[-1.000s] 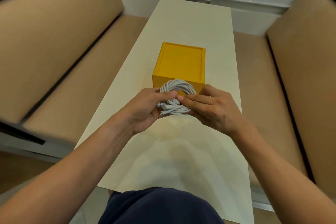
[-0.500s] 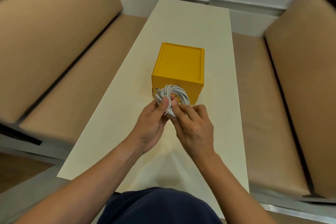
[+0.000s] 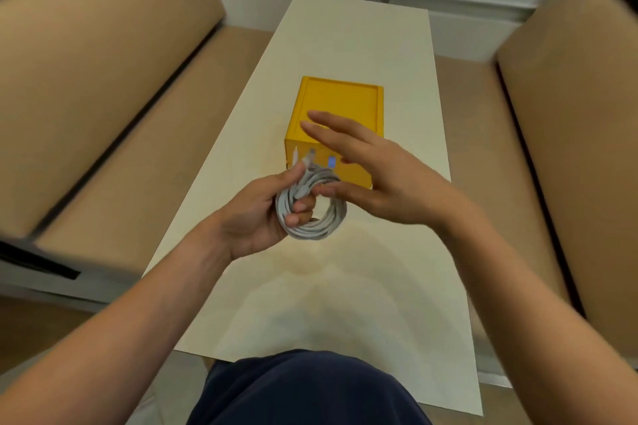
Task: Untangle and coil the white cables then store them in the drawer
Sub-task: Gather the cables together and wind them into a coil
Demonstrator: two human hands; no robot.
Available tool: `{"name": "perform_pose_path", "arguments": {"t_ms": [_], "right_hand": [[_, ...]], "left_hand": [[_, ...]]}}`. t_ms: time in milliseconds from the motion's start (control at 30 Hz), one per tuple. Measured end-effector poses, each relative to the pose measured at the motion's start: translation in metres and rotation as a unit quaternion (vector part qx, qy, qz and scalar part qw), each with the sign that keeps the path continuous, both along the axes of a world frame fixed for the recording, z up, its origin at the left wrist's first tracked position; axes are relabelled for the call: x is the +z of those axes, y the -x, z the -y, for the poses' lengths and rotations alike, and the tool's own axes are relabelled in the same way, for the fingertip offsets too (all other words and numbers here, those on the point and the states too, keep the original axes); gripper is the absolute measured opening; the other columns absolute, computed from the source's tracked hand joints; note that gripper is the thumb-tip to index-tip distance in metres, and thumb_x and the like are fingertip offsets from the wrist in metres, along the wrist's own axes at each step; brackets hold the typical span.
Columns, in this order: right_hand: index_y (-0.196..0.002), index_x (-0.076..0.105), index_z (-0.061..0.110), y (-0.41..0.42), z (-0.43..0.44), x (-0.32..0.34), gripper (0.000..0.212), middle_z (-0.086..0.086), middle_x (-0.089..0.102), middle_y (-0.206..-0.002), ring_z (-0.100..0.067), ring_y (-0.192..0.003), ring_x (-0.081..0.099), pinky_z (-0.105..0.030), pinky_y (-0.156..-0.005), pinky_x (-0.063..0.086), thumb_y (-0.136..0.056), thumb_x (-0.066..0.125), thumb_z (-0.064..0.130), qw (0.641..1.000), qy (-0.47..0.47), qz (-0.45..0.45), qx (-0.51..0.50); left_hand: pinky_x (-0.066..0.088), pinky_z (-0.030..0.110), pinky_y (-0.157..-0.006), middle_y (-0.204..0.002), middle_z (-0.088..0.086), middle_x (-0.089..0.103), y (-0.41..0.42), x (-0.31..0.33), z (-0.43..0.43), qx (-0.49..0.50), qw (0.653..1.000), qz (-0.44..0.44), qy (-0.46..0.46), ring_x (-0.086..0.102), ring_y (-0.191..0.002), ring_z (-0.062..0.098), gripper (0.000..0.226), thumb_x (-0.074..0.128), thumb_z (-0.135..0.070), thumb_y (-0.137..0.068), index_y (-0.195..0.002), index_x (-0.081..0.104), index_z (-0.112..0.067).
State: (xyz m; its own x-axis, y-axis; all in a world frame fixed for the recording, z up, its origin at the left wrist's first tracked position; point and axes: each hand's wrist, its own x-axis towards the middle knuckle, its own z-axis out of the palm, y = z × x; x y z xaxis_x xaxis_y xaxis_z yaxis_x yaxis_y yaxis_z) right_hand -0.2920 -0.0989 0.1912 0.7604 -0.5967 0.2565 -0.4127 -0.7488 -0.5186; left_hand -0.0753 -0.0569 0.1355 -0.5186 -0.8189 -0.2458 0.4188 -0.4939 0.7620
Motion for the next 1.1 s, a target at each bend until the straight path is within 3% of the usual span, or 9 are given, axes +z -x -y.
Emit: {"name": "perform_pose_path", "arguments": {"t_ms": [67, 167, 267, 333, 467, 667, 800, 900, 1100], "right_hand": [[-0.158, 0.039, 0.024, -0.008, 0.014, 0.007, 0.060, 0.006, 0.033, -0.165, -0.008, -0.148, 0.037, -0.028, -0.114, 0.042, -0.103, 0.062, 0.032, 0.996, -0.008, -0.064, 0.056], [-0.142, 0.061, 0.019, -0.010, 0.024, 0.007, 0.046, 0.001, 0.061, -0.142, -0.011, -0.124, 0.061, -0.030, -0.089, 0.057, -0.099, 0.066, 0.034, 0.997, -0.003, -0.032, 0.067], [-0.129, 0.072, 0.014, -0.009, 0.025, -0.005, 0.034, -0.003, 0.070, -0.123, -0.014, -0.105, 0.068, -0.030, -0.077, 0.059, -0.099, 0.065, 0.030, 0.998, 0.046, 0.026, 0.044], [-0.125, 0.074, 0.012, -0.007, 0.024, -0.014, 0.031, -0.004, 0.071, -0.118, -0.014, -0.101, 0.069, -0.027, -0.076, 0.059, -0.099, 0.067, 0.027, 0.997, 0.060, 0.039, 0.033], [-0.124, 0.074, 0.014, -0.005, 0.016, -0.019, 0.030, -0.001, 0.072, -0.119, -0.011, -0.102, 0.068, -0.024, -0.077, 0.058, -0.098, 0.069, 0.029, 0.999, 0.032, 0.037, 0.007], [-0.119, 0.076, 0.014, -0.005, 0.007, -0.037, 0.026, -0.001, 0.076, -0.109, -0.013, -0.094, 0.071, -0.034, -0.077, 0.059, -0.096, 0.071, 0.026, 0.990, 0.032, 0.100, -0.098], [-0.121, 0.076, 0.018, 0.001, 0.005, -0.041, 0.028, 0.004, 0.076, -0.107, -0.010, -0.094, 0.071, -0.037, -0.080, 0.060, -0.095, 0.074, 0.026, 0.979, -0.022, 0.136, -0.149], [-0.121, 0.076, 0.020, 0.001, 0.004, -0.040, 0.027, 0.005, 0.076, -0.106, -0.010, -0.094, 0.071, -0.035, -0.080, 0.060, -0.095, 0.074, 0.025, 0.978, -0.025, 0.140, -0.152], [-0.122, 0.076, 0.017, -0.001, -0.002, -0.050, 0.027, 0.002, 0.077, -0.105, -0.012, -0.091, 0.070, -0.035, -0.076, 0.060, -0.095, 0.072, 0.024, 0.977, 0.006, 0.142, -0.159]], "left_hand": [[0.025, 0.020, -0.056, -0.072, 0.000, 0.051, 0.002, 0.009, -0.001, -0.031, 0.999, 0.004, 0.009, 0.043, -0.051, 0.006, 0.040, 0.041, -0.037, -0.105, -0.093, 0.073, -0.016], [0.026, 0.016, -0.050, -0.073, -0.003, 0.050, 0.001, 0.017, 0.000, -0.030, 1.000, 0.001, 0.003, 0.040, -0.050, 0.004, 0.024, 0.056, -0.035, -0.100, -0.099, 0.068, -0.014], [0.023, 0.014, -0.046, -0.065, -0.004, 0.030, 0.003, 0.020, 0.003, -0.009, 0.993, 0.105, 0.043, 0.030, -0.047, 0.003, 0.017, 0.076, -0.025, -0.087, -0.072, 0.069, -0.025], [0.023, 0.019, -0.050, -0.062, -0.006, 0.036, 0.006, 0.019, 0.003, -0.019, 0.983, 0.164, 0.078, 0.032, -0.049, 0.005, 0.029, 0.078, -0.014, -0.087, -0.064, 0.067, -0.028], [0.045, 0.026, -0.064, -0.073, -0.005, 0.063, 0.011, 0.021, 0.001, -0.028, 0.956, 0.262, 0.132, 0.059, -0.069, 0.011, 0.023, 0.079, -0.005, -0.084, -0.076, 0.072, -0.026], [0.050, 0.031, -0.065, -0.083, 0.000, 0.070, 0.022, 0.021, 0.004, 0.057, 0.944, 0.291, 0.146, 0.063, -0.066, 0.013, 0.029, 0.078, 0.002, -0.084, -0.107, 0.069, -0.013], [0.052, 0.044, -0.070, -0.086, -0.001, 0.071, 0.027, 0.012, 0.002, 0.117, 0.883, 0.398, 0.217, 0.067, -0.080, 0.024, 0.028, 0.075, -0.011, -0.083, -0.106, 0.069, -0.027], [0.052, 0.034, -0.067, -0.088, -0.008, 0.071, 0.032, 0.011, 0.002, 0.158, 0.816, 0.487, 0.266, 0.067, -0.079, 0.012, 0.026, 0.074, -0.020, -0.085, -0.107, 0.067, -0.033], [0.047, 0.021, -0.051, -0.087, -0.007, 0.068, 0.032, 0.013, 0.003, 0.131, 0.791, 0.528, 0.279, 0.064, -0.069, 0.006, 0.026, 0.068, -0.027, -0.093, -0.115, 0.055, -0.032]]}}
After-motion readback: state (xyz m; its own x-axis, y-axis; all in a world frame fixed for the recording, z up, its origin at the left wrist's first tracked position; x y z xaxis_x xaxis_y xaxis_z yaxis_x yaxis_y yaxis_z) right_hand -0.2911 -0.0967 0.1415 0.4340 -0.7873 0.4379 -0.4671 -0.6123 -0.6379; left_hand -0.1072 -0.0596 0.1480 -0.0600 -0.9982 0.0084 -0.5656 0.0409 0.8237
